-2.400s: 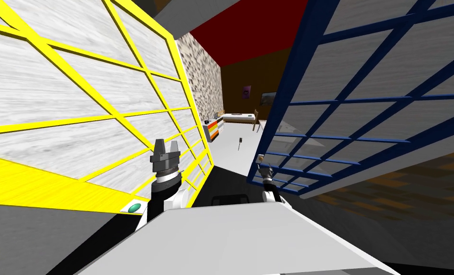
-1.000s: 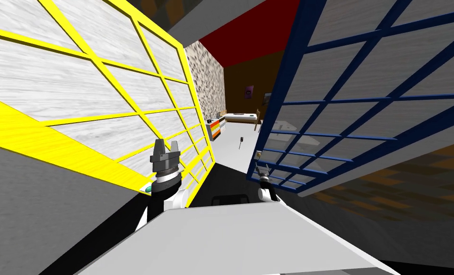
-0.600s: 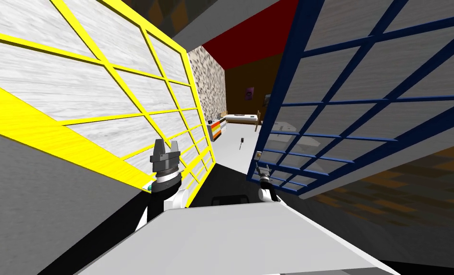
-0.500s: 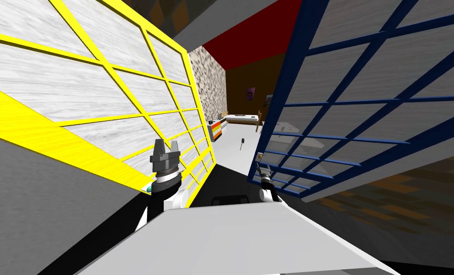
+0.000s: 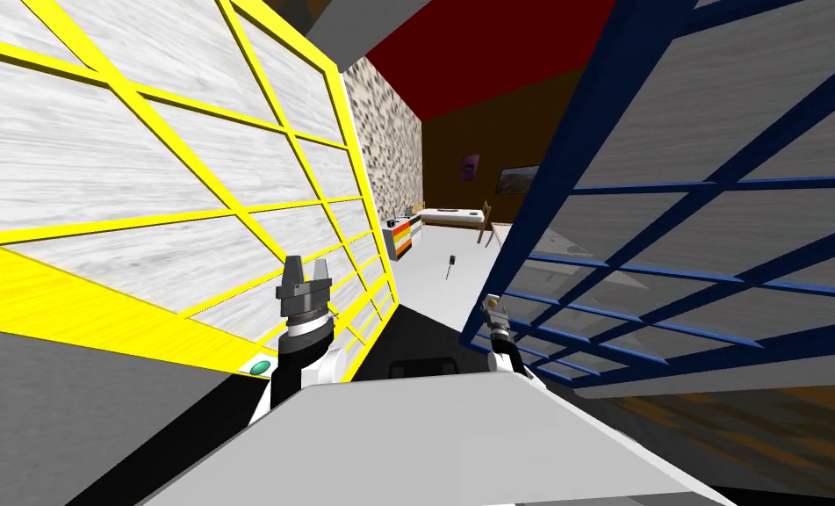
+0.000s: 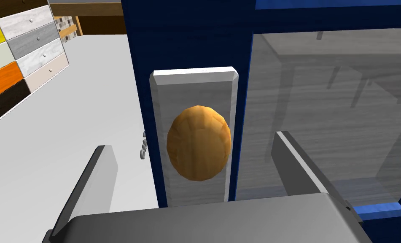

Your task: Pull the door open

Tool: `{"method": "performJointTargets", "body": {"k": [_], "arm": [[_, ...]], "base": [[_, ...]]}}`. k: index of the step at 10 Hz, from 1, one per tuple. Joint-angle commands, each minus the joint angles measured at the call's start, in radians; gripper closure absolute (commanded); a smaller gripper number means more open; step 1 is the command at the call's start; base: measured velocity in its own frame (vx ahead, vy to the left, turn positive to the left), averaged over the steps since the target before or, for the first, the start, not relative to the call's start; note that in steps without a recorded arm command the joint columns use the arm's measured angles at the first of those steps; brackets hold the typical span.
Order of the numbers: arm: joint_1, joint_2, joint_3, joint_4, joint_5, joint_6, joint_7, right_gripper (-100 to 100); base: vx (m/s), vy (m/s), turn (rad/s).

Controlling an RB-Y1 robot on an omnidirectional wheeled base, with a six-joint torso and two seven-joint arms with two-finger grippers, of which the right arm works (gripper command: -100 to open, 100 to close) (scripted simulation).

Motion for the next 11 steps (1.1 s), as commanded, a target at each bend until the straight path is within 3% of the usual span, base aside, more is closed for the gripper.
{"method": "performJointTargets", "body": {"k": [1, 2, 3, 8, 11], "arm": [[-0.001, -0.021, -0.004, 0.026, -0.004, -0.014, -0.028, -100], [0.006, -0.014, -0.004, 0.001, -0.004, 0.001, -0.013, -100], [0.006, -0.014, -0.004, 0.001, -0.004, 0.001, -0.013, 100], [0.006, -0.014, -0.004, 0.001, -0.004, 0.001, -0.013, 100], [0.022, -0.035, 0.028, -0.008, 0.012, -0.007, -0.048, 100]], "base": [[0.214, -0.019, 0.106], [0.093, -0.011, 0.008], [-0.022, 0.005, -0.018], [-0.015, -0.002, 0.002], [-0.175, -0.019, 0.090]]}}
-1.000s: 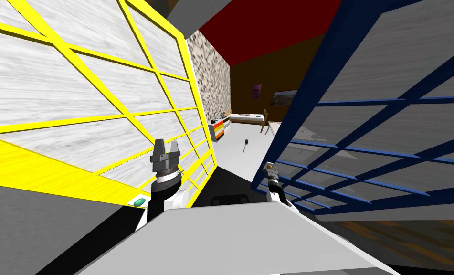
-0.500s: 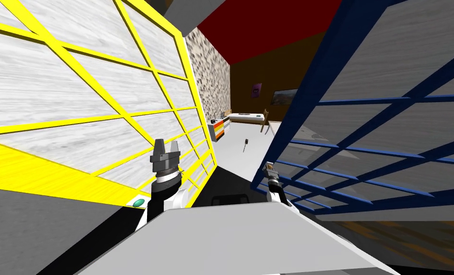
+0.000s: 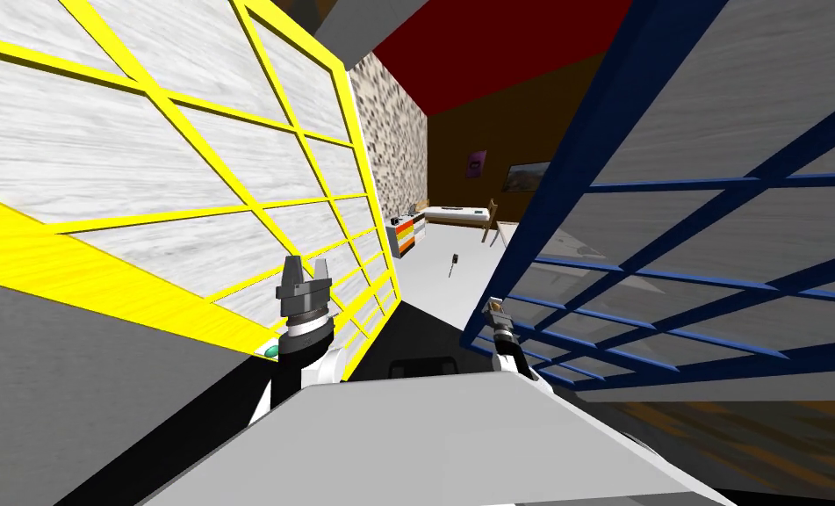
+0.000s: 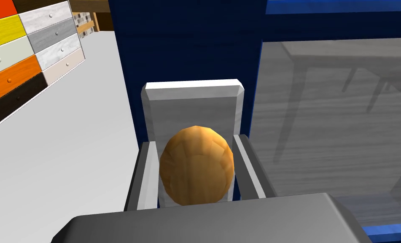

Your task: Pull the door open

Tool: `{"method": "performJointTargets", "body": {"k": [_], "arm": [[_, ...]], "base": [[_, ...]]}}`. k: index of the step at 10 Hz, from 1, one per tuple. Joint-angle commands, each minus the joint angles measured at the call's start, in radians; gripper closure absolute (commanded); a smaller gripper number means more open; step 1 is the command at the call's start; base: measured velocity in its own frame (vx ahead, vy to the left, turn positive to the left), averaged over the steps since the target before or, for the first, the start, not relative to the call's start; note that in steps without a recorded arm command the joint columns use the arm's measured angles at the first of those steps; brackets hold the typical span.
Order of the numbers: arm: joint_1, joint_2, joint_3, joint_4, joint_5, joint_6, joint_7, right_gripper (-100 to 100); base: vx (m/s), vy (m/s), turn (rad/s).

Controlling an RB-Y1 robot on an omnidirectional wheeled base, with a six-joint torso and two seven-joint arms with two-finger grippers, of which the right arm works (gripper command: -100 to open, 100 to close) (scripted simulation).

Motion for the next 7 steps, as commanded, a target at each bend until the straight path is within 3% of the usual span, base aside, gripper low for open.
{"method": "performJointTargets", "body": {"k": [1, 5, 7], "arm": [[0.014, -0.008, 0.021, -0.003, 0.010, -0.005, -0.022, 100], [0.043, -0.043, 0.081, -0.020, 0.039, -0.022, -0.086, 100], [0.039, -0.047, 0.083, -0.015, 0.040, -0.025, -0.089, 100]], "base": [[-0.190, -0.017, 0.105], [-0.238, -0.011, 0.108], [-0.200, -0.014, 0.061]]}}
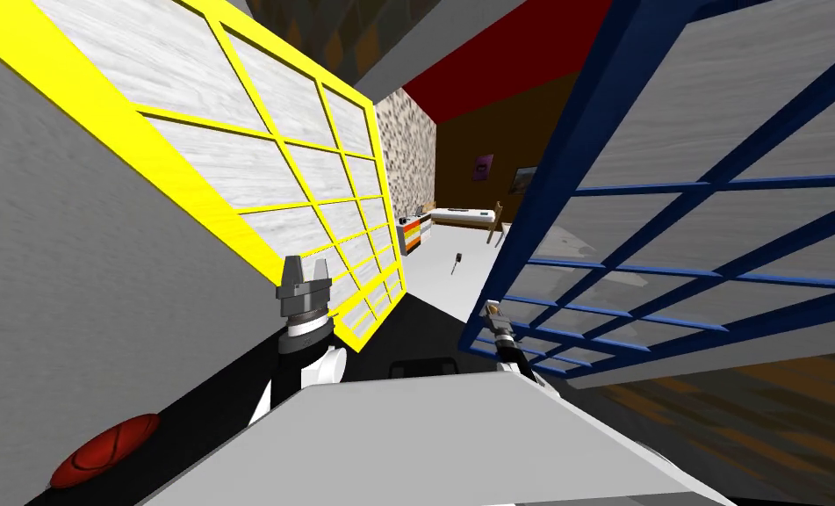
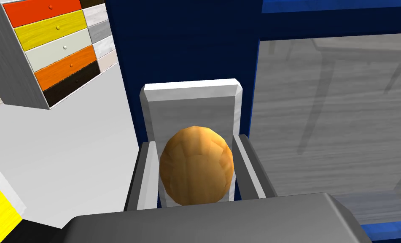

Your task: Pull the door open

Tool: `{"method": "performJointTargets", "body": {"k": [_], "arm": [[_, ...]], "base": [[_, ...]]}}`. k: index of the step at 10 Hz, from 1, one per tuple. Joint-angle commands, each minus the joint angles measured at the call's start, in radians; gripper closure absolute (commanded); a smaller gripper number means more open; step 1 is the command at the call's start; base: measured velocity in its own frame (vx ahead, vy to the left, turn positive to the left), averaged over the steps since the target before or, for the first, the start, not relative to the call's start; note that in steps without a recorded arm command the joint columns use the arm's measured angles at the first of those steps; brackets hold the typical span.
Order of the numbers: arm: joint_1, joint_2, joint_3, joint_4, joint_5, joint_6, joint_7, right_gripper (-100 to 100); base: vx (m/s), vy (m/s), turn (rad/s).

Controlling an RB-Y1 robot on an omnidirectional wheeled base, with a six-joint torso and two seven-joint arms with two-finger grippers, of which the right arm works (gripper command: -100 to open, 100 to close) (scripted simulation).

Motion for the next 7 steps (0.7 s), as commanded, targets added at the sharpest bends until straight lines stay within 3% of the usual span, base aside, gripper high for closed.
{"method": "performJointTargets", "body": {"k": [1, 7], "arm": [[0.010, -0.013, 0.018, -0.006, 0.010, -0.011, -0.018, 100], [0.058, -0.074, 0.101, -0.033, 0.054, -0.060, -0.100, 100]], "base": [[-0.170, -0.023, 0.089], [-0.259, -0.034, 0.101]]}}
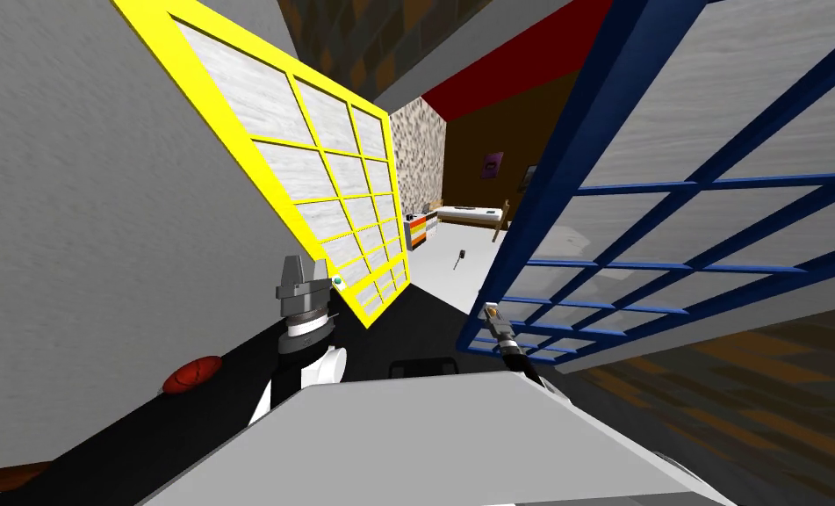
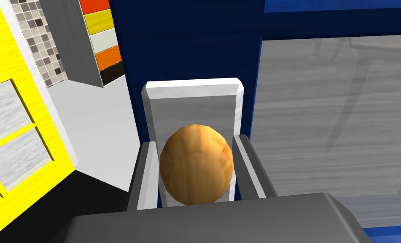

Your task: Pull the door open

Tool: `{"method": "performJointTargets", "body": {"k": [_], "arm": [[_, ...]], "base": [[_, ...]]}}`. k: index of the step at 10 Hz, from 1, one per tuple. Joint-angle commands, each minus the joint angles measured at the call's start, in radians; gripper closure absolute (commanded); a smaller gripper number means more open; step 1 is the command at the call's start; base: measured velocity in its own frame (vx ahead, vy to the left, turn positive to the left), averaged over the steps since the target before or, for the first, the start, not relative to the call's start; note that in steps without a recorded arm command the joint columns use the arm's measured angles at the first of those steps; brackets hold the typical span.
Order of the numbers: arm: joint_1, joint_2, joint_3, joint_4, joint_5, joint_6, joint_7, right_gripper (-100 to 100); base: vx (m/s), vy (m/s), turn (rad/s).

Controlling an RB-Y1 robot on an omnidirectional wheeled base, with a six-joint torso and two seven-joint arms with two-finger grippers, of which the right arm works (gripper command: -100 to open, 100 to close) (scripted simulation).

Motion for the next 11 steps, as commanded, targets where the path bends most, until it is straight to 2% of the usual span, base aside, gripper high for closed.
{"method": "performJointTargets", "body": {"k": [1, 2, 6, 8, 9, 10, 11], "arm": [[0.000, 0.000, 0.000, 0.000, 0.000, 0.000, 0.000, 100], [0.017, -0.015, 0.022, 0.002, 0.013, -0.023, -0.024, 100], [0.054, -0.064, 0.072, 0.000, 0.045, -0.084, -0.084, 100], [0.068, -0.082, 0.091, 0.000, 0.057, -0.107, -0.106, 100], [0.056, -0.073, 0.087, 0.014, 0.055, -0.104, -0.100, 100], [0.064, -0.081, 0.099, 0.025, 0.063, -0.125, -0.115, 100], [0.064, -0.084, 0.102, 0.028, 0.065, -0.131, -0.118, 100]], "base": [[-0.129, -0.007, 0.013], [-0.189, -0.009, 0.114], [-0.253, -0.055, 0.128], [-0.216, -0.058, 0.084], [-0.094, -0.015, 0.010], [-0.153, 0.002, 0.116], [-0.197, -0.063, 0.128]]}}
